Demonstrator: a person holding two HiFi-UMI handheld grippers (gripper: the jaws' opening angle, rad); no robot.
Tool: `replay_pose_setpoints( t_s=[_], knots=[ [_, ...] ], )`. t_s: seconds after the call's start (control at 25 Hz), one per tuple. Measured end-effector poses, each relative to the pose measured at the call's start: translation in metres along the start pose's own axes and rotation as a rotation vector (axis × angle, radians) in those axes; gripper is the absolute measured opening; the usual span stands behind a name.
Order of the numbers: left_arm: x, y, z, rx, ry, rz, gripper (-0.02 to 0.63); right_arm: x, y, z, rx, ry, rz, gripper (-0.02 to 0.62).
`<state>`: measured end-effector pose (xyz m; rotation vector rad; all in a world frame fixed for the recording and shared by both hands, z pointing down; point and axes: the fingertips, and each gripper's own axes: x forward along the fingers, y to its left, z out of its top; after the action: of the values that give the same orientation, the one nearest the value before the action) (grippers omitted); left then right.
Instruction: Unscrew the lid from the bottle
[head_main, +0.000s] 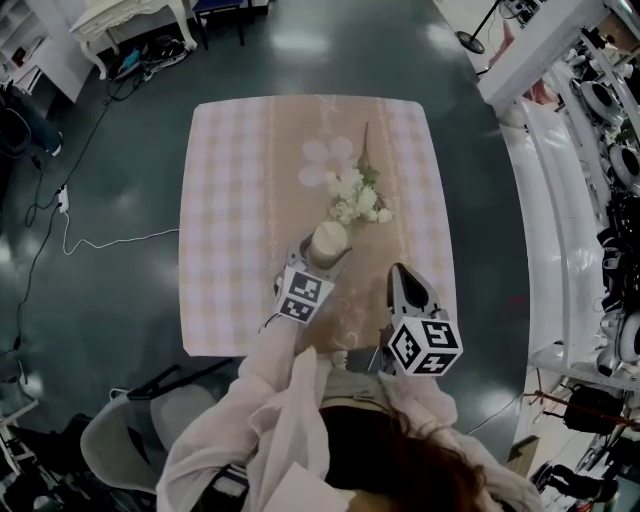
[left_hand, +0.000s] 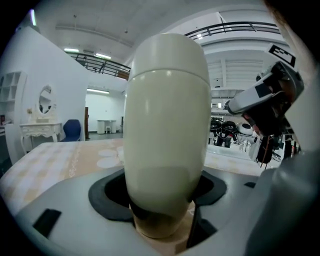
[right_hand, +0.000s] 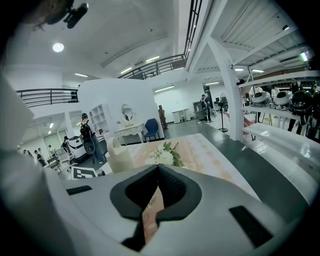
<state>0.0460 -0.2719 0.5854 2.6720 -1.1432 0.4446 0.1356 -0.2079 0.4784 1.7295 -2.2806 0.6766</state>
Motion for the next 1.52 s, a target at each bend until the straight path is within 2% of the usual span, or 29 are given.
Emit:
replay_pose_setpoints(
  t_s=[0.04,0.28,0.44,0.64,0.8,1.12,1.52],
  knots=[
    [0.001,0.000,0.000,0.007,-0.008,0.002,0.316,0.001,-0.001,-0.001,0.000,0.002,-0.003,0.012],
    [0.001,0.001,0.002,0.021,-0.024,0.008,0.316,0.004,0.000,-0.002,-0.007,0.012,0.008,0.012],
    [0.001,0.001,-0.001,0.013,0.008,-0.008,0.316,0.006,0.002,-0.003,-0.009,0.013,0.022,0.012],
    [-0.005,-0.005,0.000,-0.038,0.052,-0.058,0.316,0.005,0.007,-0.001,-0.007,0.004,0.055,0.012],
    [-0.015,-0.017,0.007,-0.018,0.075,-0.079,0.316,0.001,0.012,0.002,0.004,-0.008,0.089,0.012],
    [-0.048,-0.039,0.023,-0.082,0.117,-0.149,0.316,-0.007,0.033,0.016,-0.082,-0.048,0.250,0.012],
    [-0.099,-0.059,0.040,-0.032,0.216,-0.130,0.317,-0.032,0.074,0.033,-0.164,-0.085,0.491,0.012]
  ],
)
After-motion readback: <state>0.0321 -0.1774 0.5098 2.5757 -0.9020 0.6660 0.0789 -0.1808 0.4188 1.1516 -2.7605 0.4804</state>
